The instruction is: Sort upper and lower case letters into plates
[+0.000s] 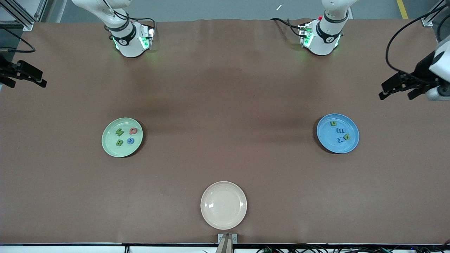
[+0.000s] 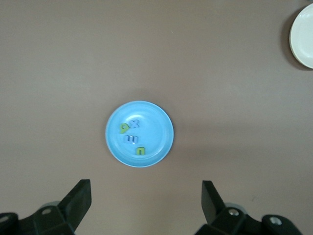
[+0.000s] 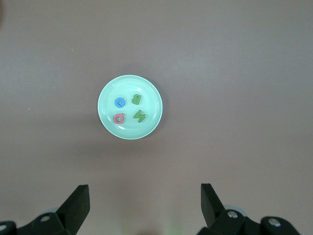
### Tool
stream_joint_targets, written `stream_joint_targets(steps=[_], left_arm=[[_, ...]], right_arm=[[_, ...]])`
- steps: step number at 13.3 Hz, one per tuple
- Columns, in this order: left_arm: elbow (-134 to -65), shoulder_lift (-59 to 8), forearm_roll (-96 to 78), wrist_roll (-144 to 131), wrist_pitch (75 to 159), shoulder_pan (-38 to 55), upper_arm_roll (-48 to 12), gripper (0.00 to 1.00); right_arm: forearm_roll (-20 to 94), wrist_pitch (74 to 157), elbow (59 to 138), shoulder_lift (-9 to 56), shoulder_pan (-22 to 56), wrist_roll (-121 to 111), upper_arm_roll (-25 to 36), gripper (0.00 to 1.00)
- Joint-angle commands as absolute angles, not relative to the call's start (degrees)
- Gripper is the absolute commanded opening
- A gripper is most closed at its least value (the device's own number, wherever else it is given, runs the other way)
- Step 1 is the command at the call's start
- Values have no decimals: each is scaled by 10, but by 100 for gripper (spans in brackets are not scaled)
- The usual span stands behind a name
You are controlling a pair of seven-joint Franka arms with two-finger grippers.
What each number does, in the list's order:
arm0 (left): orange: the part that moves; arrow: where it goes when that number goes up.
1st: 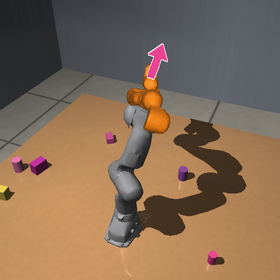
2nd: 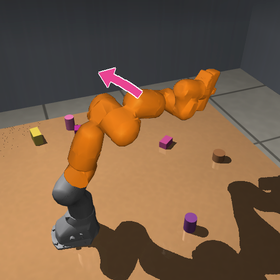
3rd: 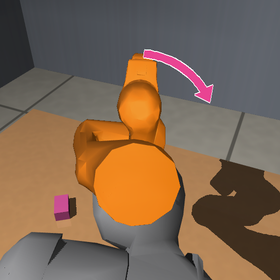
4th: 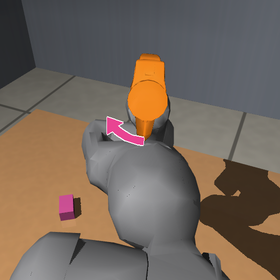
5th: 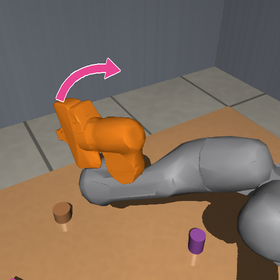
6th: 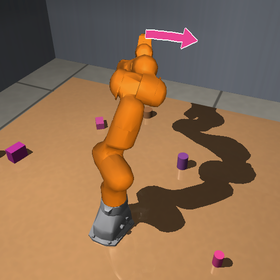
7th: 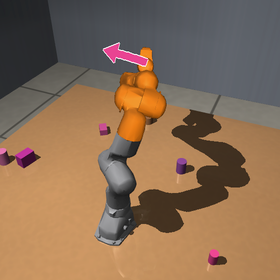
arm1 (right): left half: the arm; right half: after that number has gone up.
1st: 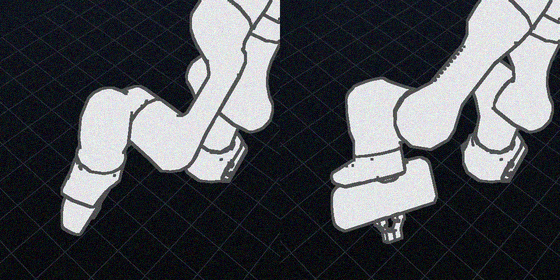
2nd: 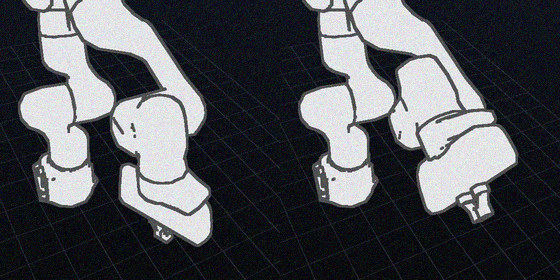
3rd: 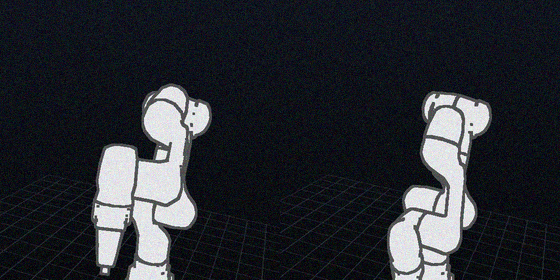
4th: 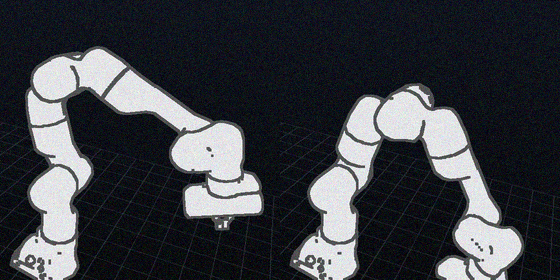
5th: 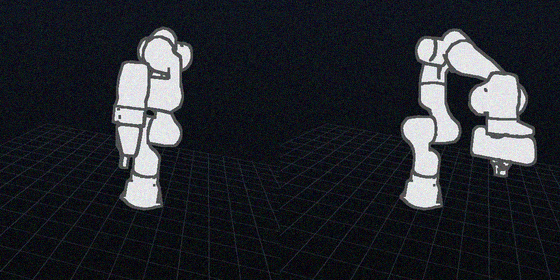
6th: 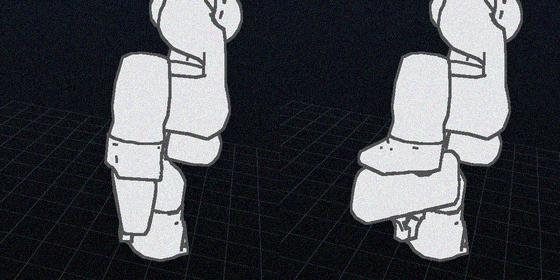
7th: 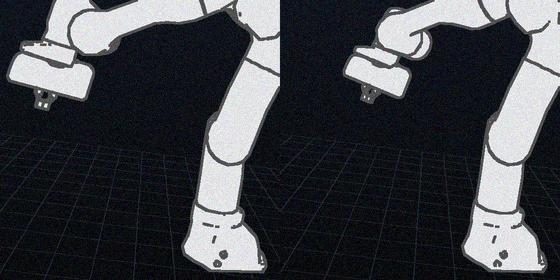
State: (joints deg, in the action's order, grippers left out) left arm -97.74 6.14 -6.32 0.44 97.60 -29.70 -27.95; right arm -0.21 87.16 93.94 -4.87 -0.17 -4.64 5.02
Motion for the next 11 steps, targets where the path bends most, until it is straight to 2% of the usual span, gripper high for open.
stream_joint_targets(steps=[1,3,11], left_arm=[[-901,16,-15,12,950,-294,-285,99],[-862,-11,-11,12,942,-290,-287,99],[-868,-10,-17,13,913,-294,-287,100]], right_arm=[[-1,875,947,-60,-1,-49,49,100],[-1,875,948,-61,-2,-49,49,100],[-1,874,948,-60,-3,-49,50,100]])
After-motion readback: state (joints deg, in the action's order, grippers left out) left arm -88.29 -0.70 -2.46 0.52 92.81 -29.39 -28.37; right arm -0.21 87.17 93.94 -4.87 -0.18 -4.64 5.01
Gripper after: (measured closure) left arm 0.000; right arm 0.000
